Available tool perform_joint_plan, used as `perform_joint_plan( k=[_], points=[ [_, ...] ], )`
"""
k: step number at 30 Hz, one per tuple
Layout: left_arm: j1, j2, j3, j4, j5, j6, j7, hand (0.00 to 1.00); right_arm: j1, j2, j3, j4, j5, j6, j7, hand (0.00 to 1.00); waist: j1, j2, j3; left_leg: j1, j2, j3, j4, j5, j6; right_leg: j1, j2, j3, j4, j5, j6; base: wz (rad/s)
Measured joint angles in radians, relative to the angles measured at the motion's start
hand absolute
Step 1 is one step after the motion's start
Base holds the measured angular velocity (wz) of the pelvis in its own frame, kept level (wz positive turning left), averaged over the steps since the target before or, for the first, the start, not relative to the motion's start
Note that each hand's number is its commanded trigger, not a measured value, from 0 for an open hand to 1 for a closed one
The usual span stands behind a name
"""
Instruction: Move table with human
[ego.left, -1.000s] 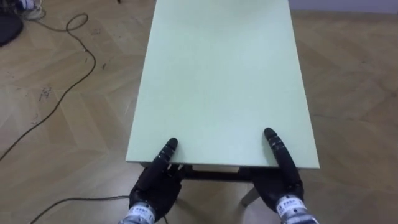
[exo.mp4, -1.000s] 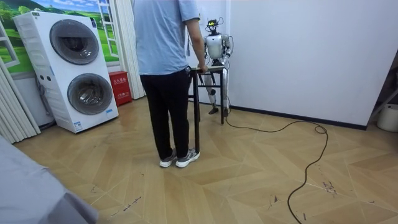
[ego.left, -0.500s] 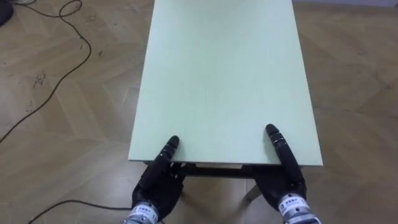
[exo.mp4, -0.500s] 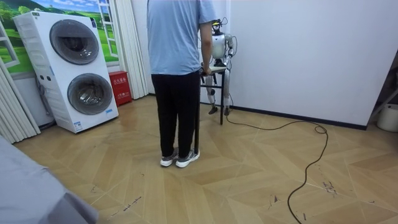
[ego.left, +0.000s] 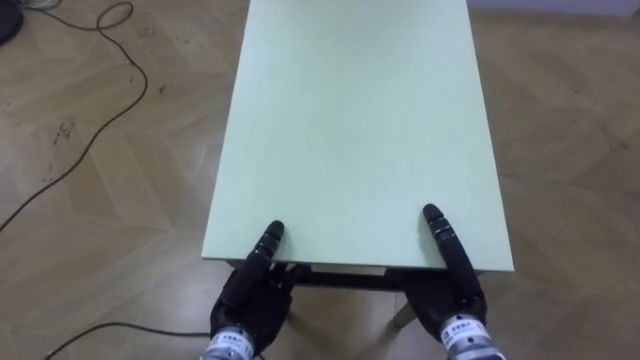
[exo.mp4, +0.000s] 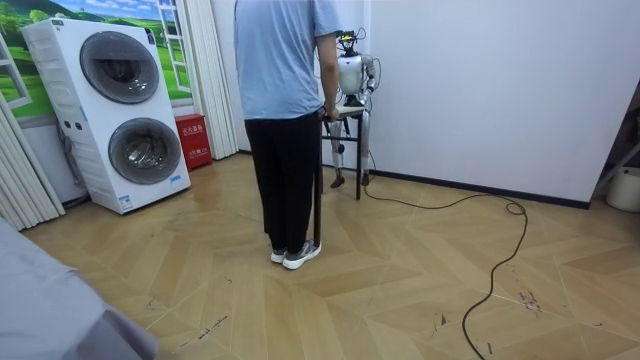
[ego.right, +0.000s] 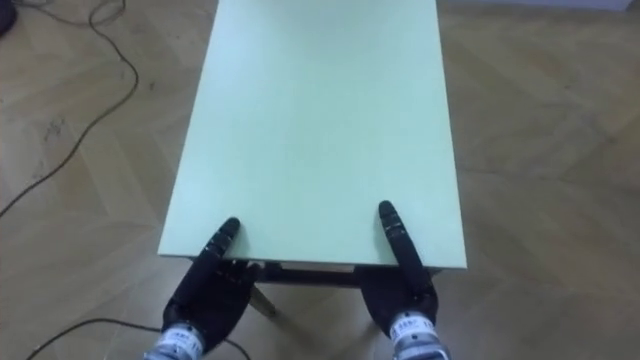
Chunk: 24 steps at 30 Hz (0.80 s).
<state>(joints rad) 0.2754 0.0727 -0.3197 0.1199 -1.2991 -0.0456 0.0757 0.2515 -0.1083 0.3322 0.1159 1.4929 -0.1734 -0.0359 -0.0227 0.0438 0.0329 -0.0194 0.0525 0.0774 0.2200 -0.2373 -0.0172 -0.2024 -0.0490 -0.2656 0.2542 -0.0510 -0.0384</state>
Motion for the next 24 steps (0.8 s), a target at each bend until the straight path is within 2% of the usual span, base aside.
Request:
perform_joint_plan(
  k=[4, 6, 7, 15, 20, 24],
  points=[
    [0.000, 0.011, -0.002, 0.000, 0.001, -0.002, 0.000, 1.00, 0.003, -0.007, 0.029, 0.000, 0.028, -0.028, -0.003, 1.00, -0.008, -0.001, 0.0004, 0.010, 0.003, 0.001, -0.001, 0.000, 0.000, 0.027, 0.001, -0.013, -0.016, -0.002, 0.006, 0.13],
    [0.000, 0.010, -0.002, -0.002, 0.004, -0.002, 0.000, 1.00, 0.003, -0.013, 0.032, 0.000, 0.038, -0.035, -0.003, 1.00, -0.009, -0.001, 0.0002, 0.012, 0.004, -0.001, -0.004, 0.000, 0.000, 0.031, 0.006, 0.002, -0.017, -0.005, 0.011, 0.14],
    [0.000, 0.010, -0.001, -0.002, 0.004, -0.002, 0.000, 1.00, 0.003, -0.014, 0.037, 0.000, 0.040, -0.036, -0.003, 1.00, -0.005, -0.001, 0.0002, 0.012, 0.004, -0.001, -0.005, 0.000, 0.000, 0.031, 0.010, 0.017, -0.018, -0.006, 0.011, 0.06],
    [0.000, 0.022, -0.001, -0.018, 0.005, -0.002, 0.000, 1.00, 0.000, -0.016, 0.055, -0.005, 0.044, -0.056, 0.002, 1.00, 0.029, -0.001, 0.0001, 0.000, 0.008, -0.024, 0.002, 0.000, 0.000, 0.032, 0.015, 0.015, -0.018, -0.015, 0.009, 0.08],
    [0.001, 0.020, -0.001, -0.018, 0.004, -0.002, 0.000, 1.00, -0.001, -0.025, 0.059, -0.011, 0.043, -0.065, 0.007, 1.00, 0.051, -0.002, -0.0004, -0.009, 0.011, -0.032, 0.008, 0.001, -0.002, 0.030, 0.014, 0.005, -0.018, -0.021, 0.009, 0.09],
    [-0.001, 0.009, -0.001, -0.019, 0.005, -0.002, 0.000, 1.00, -0.001, -0.030, 0.056, -0.011, 0.036, -0.065, 0.026, 1.00, 0.026, -0.001, -0.0028, -0.044, 0.012, -0.026, 0.021, 0.004, -0.005, 0.031, 0.000, -0.039, -0.016, -0.035, 0.013, 0.45]
  ],
)
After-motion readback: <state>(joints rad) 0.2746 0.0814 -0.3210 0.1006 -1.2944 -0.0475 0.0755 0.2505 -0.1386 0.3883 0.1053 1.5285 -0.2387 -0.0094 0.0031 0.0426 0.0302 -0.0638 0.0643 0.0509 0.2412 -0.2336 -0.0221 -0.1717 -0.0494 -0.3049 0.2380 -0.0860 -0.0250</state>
